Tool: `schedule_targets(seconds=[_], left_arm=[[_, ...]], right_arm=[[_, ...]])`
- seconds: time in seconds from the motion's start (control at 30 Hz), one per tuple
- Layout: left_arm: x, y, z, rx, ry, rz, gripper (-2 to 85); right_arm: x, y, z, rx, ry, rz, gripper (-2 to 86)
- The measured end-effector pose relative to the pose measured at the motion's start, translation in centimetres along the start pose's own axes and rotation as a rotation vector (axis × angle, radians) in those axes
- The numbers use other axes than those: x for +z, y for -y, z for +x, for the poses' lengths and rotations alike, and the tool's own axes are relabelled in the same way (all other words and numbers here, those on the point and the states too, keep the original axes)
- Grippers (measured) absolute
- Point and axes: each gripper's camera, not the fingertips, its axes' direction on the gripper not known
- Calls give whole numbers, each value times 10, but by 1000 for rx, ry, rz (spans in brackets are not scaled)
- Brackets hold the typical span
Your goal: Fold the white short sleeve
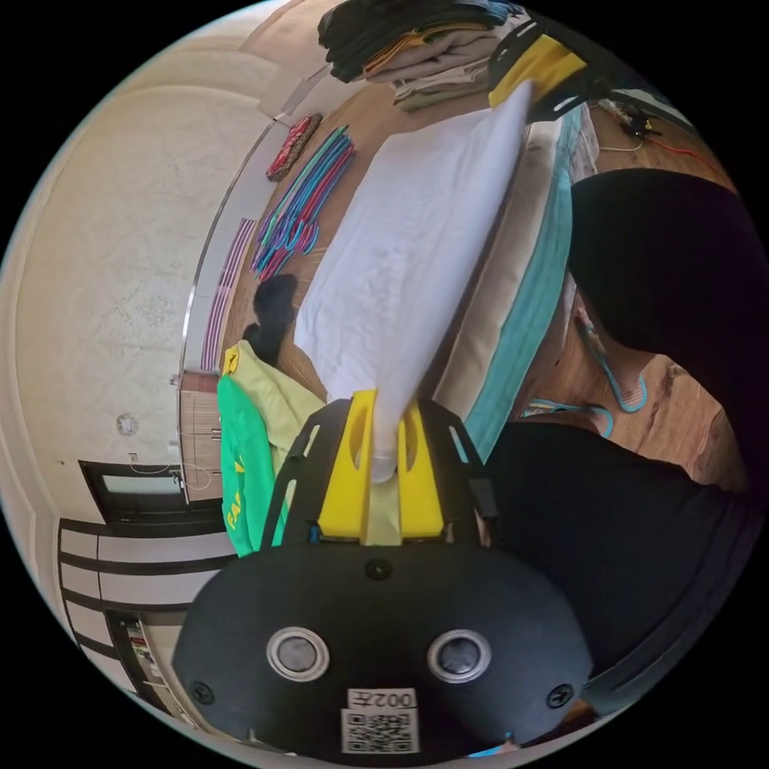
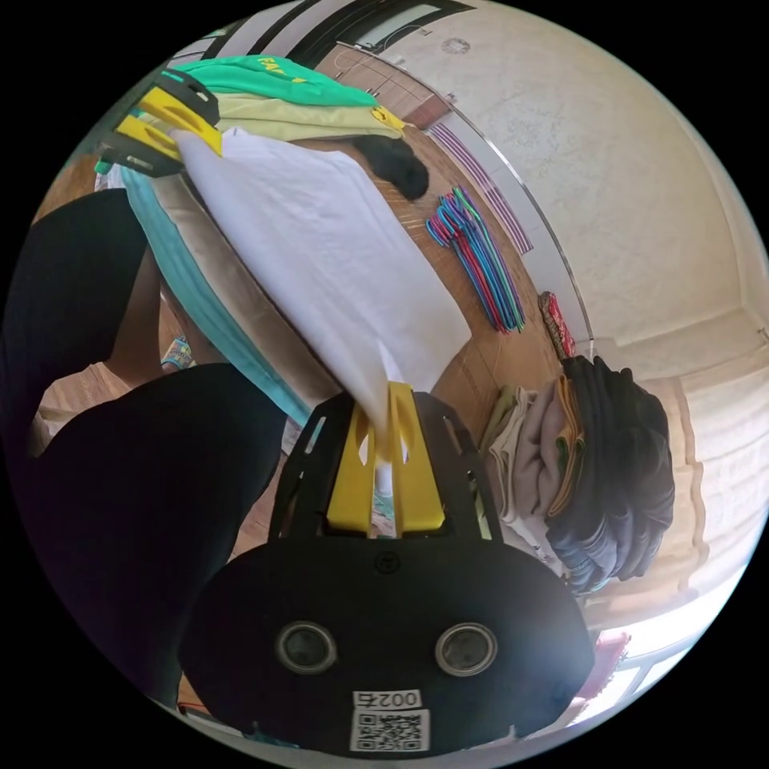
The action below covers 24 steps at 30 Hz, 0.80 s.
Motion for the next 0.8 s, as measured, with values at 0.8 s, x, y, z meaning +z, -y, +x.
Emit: schedule_targets(seconds=[0.8], left_arm=[[-252,31,-250,339,-355,130,37]], right_arm=[[-123,25,250,-495,158,81,-7]])
